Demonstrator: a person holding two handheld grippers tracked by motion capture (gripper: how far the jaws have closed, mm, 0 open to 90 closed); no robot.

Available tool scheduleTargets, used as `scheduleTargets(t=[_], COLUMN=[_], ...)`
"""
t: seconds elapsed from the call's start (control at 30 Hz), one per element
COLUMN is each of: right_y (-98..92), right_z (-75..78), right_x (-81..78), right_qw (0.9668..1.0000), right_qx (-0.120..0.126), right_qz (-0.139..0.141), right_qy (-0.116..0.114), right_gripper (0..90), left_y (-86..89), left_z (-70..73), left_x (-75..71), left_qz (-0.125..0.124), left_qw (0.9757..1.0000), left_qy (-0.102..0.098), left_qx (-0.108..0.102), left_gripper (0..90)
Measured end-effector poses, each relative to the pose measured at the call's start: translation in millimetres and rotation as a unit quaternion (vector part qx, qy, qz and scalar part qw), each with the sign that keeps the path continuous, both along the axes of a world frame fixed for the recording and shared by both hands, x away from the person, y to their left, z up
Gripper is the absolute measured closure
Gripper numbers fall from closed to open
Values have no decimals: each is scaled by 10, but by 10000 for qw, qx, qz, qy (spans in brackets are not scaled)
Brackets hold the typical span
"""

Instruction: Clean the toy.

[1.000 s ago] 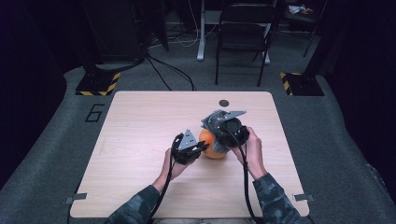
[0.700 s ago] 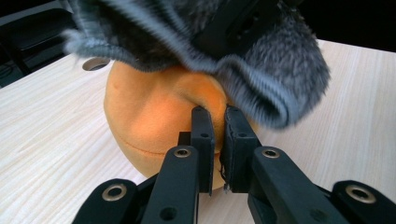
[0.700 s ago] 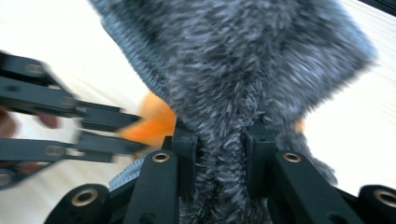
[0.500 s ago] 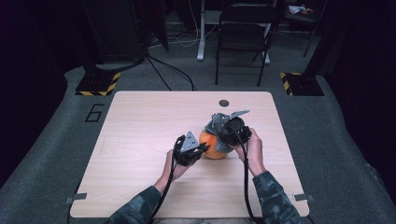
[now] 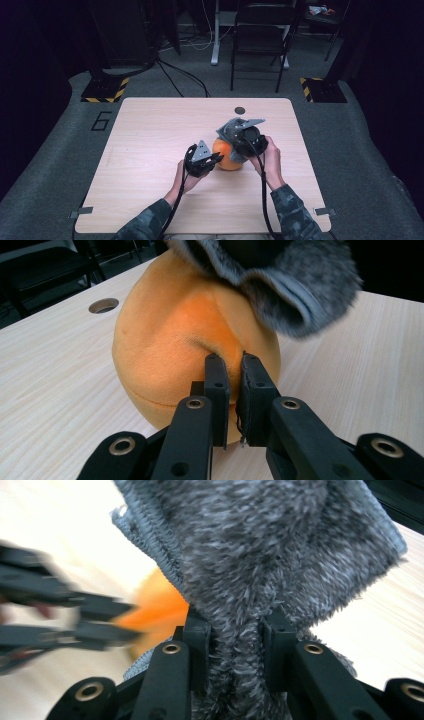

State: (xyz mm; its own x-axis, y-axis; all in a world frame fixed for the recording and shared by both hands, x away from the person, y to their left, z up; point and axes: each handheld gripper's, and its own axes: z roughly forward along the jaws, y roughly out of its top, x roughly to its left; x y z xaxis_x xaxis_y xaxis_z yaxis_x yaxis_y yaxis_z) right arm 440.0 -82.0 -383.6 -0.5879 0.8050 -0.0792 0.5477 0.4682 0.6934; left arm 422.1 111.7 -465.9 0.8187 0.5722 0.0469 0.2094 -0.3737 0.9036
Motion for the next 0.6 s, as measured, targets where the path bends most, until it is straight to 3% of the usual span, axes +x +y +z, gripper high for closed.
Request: scheduleTargets(t=[0.1, 0.17, 0.23, 0.43, 0.6], right_y=[127, 184, 169, -62, -102], right_z=[-17, -55, -95, -142, -130], right_x=[-56, -60, -29, 100, 92], right_qw=[9995, 9993, 9996, 9997, 9993], right_qx=[-7, -138, -97, -27, -82], right_qz=[311, 360, 255, -254, -374], right_qy=[39, -26, 65, 54, -18], right_gripper=[701, 702, 704, 704, 703], left_y=[-2, -2, 5, 0, 17], left_z=[-3, 0, 4, 2, -4], left_x=[-4, -11, -7, -3, 26], left_qz=[29, 40, 32, 51, 148], left_qw=[10000, 10000, 10000, 10000, 9998], left_qy=[-27, -17, -43, -15, 36], left_qx=[-12, 15, 70, 3, -85], left_gripper=[838, 838, 839, 839, 839])
